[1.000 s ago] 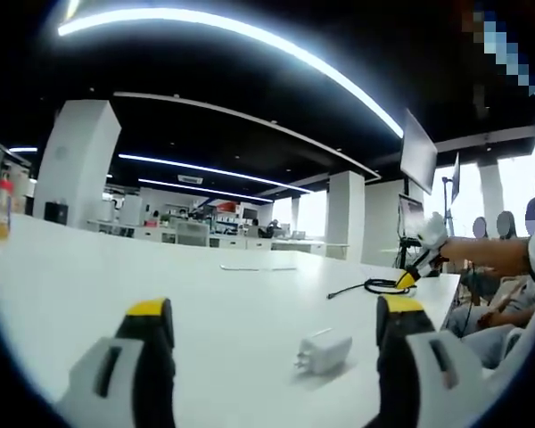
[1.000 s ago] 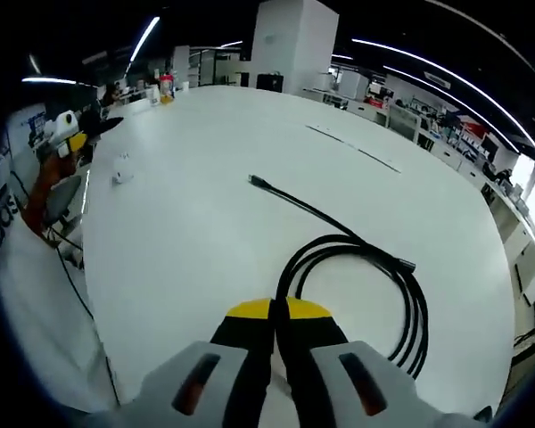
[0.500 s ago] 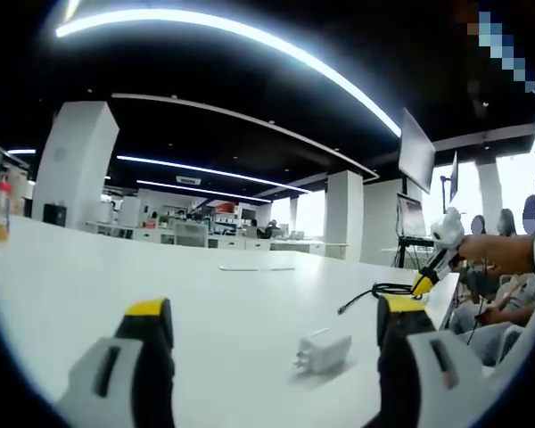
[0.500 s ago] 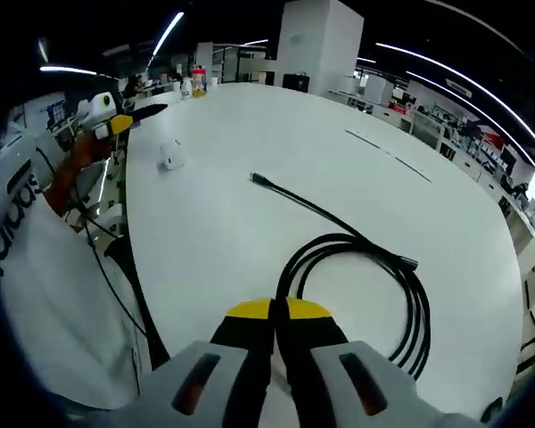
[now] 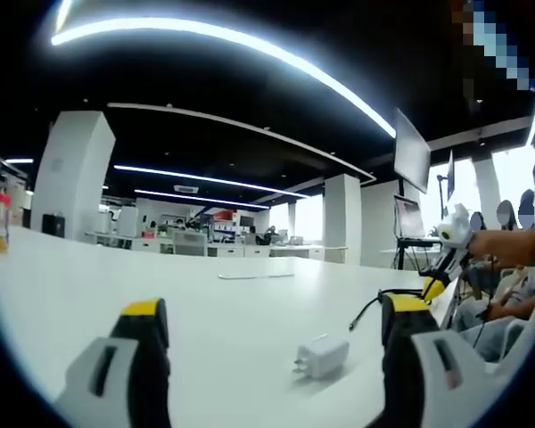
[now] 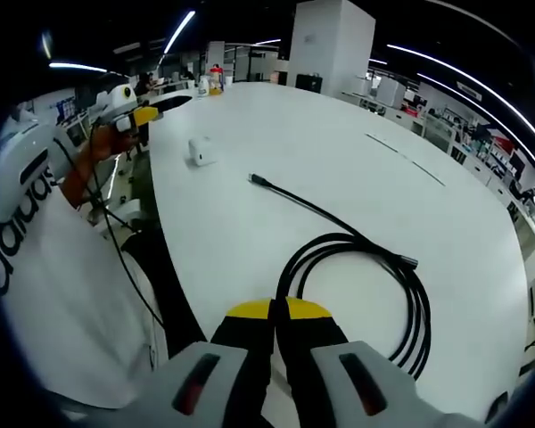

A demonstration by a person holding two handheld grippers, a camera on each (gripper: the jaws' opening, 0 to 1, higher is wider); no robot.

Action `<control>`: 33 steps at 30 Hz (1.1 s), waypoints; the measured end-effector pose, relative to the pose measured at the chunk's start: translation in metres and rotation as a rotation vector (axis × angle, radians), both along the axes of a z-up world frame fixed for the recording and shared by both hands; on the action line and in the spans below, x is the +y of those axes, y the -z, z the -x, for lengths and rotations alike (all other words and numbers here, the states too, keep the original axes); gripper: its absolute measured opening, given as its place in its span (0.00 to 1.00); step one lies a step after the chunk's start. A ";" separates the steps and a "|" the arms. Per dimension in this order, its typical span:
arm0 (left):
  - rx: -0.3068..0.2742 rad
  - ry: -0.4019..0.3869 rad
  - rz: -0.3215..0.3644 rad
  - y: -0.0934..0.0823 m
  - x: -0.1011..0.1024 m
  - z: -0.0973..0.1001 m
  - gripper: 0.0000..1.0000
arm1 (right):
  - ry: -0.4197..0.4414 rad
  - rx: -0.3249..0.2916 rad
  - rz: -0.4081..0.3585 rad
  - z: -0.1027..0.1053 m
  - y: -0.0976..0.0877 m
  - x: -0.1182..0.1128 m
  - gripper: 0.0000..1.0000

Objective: Plug the desk Type‑C cable into the charger adapter.

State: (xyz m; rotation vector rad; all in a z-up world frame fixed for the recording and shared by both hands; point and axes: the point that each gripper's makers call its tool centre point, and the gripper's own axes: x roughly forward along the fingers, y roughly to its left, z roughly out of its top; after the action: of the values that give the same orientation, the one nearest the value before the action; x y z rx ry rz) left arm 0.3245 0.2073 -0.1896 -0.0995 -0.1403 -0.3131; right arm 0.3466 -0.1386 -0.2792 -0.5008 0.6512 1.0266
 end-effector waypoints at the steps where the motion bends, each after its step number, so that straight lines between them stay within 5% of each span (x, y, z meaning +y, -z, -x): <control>1: 0.001 0.000 -0.003 0.000 0.000 0.000 1.00 | -0.001 0.000 -0.001 0.000 0.000 0.000 0.02; 13: 0.006 -0.003 -0.009 0.001 0.000 -0.001 1.00 | -0.023 0.002 -0.049 0.008 -0.009 0.005 0.08; 18: 0.005 0.003 -0.007 0.001 0.000 -0.001 1.00 | -0.032 -0.057 -0.076 0.001 -0.024 0.009 0.09; 23: 0.014 0.003 -0.008 0.003 0.001 -0.002 1.00 | -0.151 -0.180 -0.139 -0.007 -0.043 0.035 0.10; 33: 0.017 0.014 -0.019 0.004 -0.001 -0.002 1.00 | -0.330 -0.172 -0.135 -0.022 -0.020 0.092 0.14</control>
State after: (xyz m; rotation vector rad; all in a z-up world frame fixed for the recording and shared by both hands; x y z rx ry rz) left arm 0.3265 0.2060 -0.1938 -0.0844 -0.1198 -0.3275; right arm 0.3686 -0.0462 -0.2588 -0.5824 0.3487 1.3121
